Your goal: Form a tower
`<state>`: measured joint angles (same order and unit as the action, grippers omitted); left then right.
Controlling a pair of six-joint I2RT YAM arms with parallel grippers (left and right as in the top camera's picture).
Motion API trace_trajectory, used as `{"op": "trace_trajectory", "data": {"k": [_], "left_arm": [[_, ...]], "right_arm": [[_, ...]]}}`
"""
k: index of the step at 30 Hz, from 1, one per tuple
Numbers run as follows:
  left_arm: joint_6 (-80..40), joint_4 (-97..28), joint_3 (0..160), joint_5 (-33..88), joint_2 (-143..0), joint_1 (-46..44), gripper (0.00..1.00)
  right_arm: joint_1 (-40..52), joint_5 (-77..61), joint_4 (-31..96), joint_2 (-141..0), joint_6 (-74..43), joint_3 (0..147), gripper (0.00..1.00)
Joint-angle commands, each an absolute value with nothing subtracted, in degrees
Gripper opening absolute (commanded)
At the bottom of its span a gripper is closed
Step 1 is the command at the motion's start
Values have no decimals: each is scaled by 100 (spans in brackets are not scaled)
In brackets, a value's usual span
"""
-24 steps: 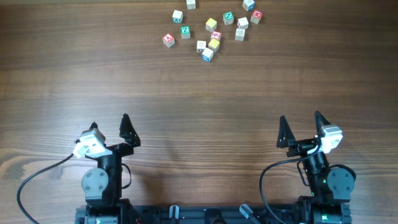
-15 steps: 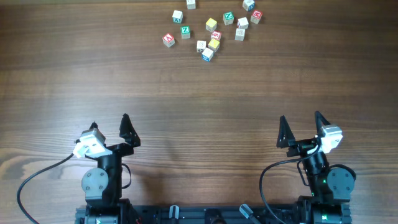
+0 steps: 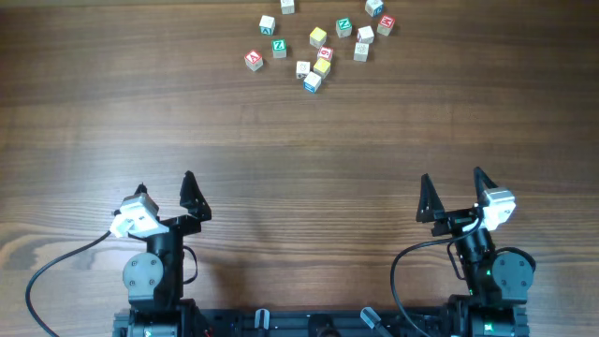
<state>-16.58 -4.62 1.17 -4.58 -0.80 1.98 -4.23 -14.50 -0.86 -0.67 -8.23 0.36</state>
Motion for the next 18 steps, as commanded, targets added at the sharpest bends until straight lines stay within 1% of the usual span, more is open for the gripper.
{"op": "trace_trajectory", "data": {"k": [1, 3, 6, 11, 12, 15, 18], "left_arm": [[-1538, -416, 60, -412, -38, 172, 100], [-1540, -257, 60, -408, -38, 172, 100], [-1538, -427, 60, -412, -45, 172, 100], [-1737, -274, 148, 871, -49, 172, 100], [-1737, -397, 327, 1212, -67, 172, 100], [-1704, -1278, 1332, 1260, -397, 172, 100], [-1667, -2147, 2757, 1264, -1367, 172, 100]], "right_arm": [[-451, -1396, -115, -27, -762, 30, 100], [-451, -1398, -115, -27, -760, 30, 100], [-451, -1398, -115, -27, -760, 30, 100], [-451, -1398, -115, -27, -757, 30, 100], [-451, -1398, -115, -27, -760, 30, 100], [-451, -1398, -115, -27, -760, 30, 100], [-451, -1396, -115, -27, -760, 30, 100]]}}
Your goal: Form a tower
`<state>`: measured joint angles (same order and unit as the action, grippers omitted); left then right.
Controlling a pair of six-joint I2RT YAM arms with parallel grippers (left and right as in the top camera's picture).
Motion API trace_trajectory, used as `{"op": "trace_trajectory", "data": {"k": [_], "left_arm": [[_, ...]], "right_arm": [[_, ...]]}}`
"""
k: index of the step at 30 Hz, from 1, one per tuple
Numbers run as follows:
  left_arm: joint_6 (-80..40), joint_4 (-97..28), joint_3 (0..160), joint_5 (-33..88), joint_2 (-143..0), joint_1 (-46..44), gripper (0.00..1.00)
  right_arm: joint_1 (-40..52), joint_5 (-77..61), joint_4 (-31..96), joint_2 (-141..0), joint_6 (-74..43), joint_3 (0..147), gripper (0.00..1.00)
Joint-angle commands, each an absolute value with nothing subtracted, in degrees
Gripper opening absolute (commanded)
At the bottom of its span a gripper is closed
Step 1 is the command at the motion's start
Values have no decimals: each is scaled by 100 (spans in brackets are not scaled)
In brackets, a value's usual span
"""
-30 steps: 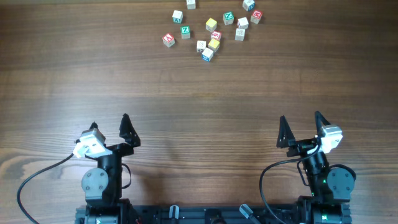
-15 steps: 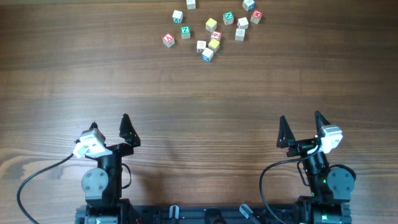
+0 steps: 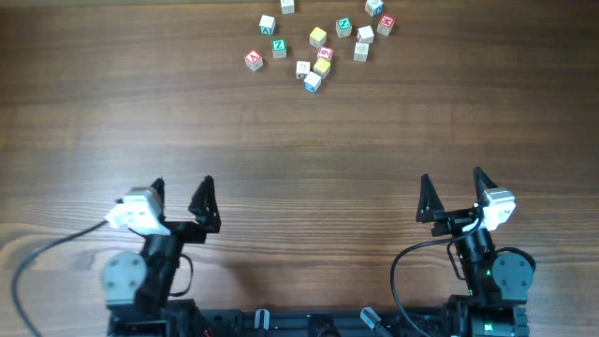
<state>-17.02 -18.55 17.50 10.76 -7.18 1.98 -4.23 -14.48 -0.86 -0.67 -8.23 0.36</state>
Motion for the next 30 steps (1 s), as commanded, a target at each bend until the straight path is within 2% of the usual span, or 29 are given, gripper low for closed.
{"op": "trace_trajectory", "data": {"k": [1, 7, 11, 13, 18, 21, 25, 30], "left_arm": [[-1669, -2451, 3385, 1264, -1885, 172, 100], [-1671, -2862, 6075, 1660, -4296, 172, 100], [-1671, -2980, 7177, 2255, -5634, 172, 100], [-1669, -3378, 8200, 2316, -6757, 132, 100], [-1188, -3739, 10049, 2206, -8720, -537, 100], [-875, -3365, 10259, 2097, -9463, -947, 100], [-1087, -2961, 10254, 2095, -10374, -1094, 100], [-1116, -2246, 10254, 1022, -11544, -1350, 100]], "right_arm": [[-451, -1398, -115, -27, -760, 30, 100], [-451, -1396, -115, -27, -760, 30, 100], [-451, -1398, -115, -27, -760, 30, 100], [-451, -1398, -115, -27, -760, 30, 100], [-451, -1396, -115, -27, -760, 30, 100], [-451, -1398, -115, -27, -760, 30, 100], [-451, -1396, -115, -27, -762, 30, 100], [-451, -1398, -115, -27, -760, 30, 100]]}}
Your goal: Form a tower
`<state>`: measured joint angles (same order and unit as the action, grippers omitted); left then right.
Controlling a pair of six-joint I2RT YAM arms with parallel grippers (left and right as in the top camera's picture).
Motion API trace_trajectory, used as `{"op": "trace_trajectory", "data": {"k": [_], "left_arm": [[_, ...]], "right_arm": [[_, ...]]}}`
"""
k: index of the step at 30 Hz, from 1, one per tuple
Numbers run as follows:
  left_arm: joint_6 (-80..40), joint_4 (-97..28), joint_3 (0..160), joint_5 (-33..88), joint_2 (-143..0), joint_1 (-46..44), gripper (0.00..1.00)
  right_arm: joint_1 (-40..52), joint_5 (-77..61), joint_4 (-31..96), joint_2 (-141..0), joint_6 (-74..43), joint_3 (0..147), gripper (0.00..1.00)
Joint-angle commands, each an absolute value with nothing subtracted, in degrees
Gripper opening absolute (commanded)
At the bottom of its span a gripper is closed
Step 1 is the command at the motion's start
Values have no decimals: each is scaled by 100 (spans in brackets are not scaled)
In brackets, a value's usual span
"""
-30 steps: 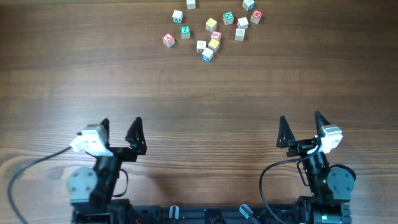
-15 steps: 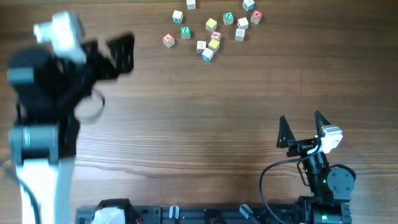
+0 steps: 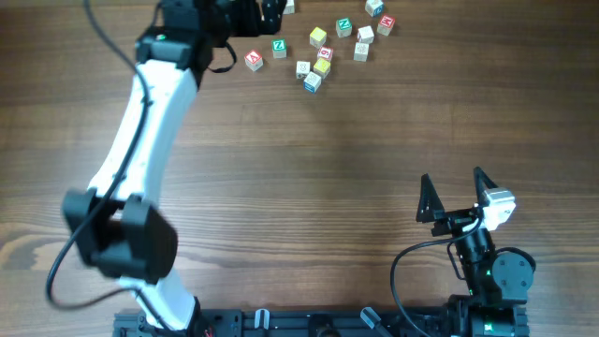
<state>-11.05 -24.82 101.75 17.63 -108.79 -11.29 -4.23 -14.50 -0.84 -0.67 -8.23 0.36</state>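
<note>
Several small lettered cubes lie scattered at the far edge of the table, among them a red-lettered one (image 3: pixel 253 60), a green-lettered one (image 3: pixel 279 46), a yellow one (image 3: pixel 318 36) and a blue-edged one (image 3: pixel 312 82). My left arm reaches across the table, and its gripper (image 3: pixel 265 15) sits over the left end of the cluster, covering a cube there. Its fingers merge into one dark shape, so their state is unclear. My right gripper (image 3: pixel 451 176) stands open near the front right, holding nothing.
The white left arm (image 3: pixel 150 122) runs diagonally from its base (image 3: pixel 122 239) at the front left to the far edge. More cubes (image 3: pixel 365 34) lie to the right of the left gripper. The right arm's base (image 3: pixel 491 271) sits at the front right.
My left arm has gone from its folded pose at the front left to full reach at the far edge, with its gripper now over the left end of the cubes. The right arm is unchanged.
Both arms began folded at the front edge with grippers open and the cubes scattered at the far side. The left gripper then stood slightly turned and shifted right, still near its base. Now it is over the cubes; none has visibly moved.
</note>
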Motion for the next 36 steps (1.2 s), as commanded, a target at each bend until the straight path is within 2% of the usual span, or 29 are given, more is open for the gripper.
{"op": "trace_trajectory", "data": {"k": [1, 4, 6, 9, 17, 18, 21, 22, 27, 30, 32, 34, 36], "left_arm": [[-1116, -2088, 10254, 751, -11824, -1463, 100], [-1142, -1422, 10254, -5, -12693, -1796, 100], [-1632, -954, 10254, -368, -13098, -1863, 95], [-2163, -390, 10254, -416, -13544, -1822, 90], [-2300, 517, 10254, -419, -14267, -1811, 86], [-2298, 548, 10254, -419, -14311, -1811, 80], [-2298, 539, 10254, -421, -14317, -1811, 51], [-2298, 537, 10254, -421, -14315, -1811, 48], [-2064, 14, 10256, -464, -13469, -1811, 36], [-1514, -821, 10256, -858, -11876, -1811, 32], [-1509, -1601, 10256, -1059, -10960, -1811, 31], [-1144, -3114, 10256, -1160, -9725, -1811, 33], [-1085, -4351, 10256, -1260, -8930, -1811, 30]], "right_arm": [[-451, -1398, -115, -27, -760, 30, 100], [-451, -1396, -115, -27, -760, 30, 100], [-451, -1398, -115, -27, -760, 30, 99], [-451, -1398, -115, -27, -760, 30, 100], [-451, -1398, -115, -27, -760, 30, 100], [-451, -1398, -115, -27, -760, 30, 100], [-451, -1398, -115, -27, -760, 30, 100], [-451, -1396, -115, -27, -757, 30, 100], [-451, -1398, -115, -27, -760, 30, 100], [-451, -1398, -115, -27, -762, 30, 99], [-451, -1398, -115, -27, -760, 30, 100], [-451, -1398, -115, -27, -760, 30, 100], [-451, -1398, -115, -27, -760, 30, 100]]}}
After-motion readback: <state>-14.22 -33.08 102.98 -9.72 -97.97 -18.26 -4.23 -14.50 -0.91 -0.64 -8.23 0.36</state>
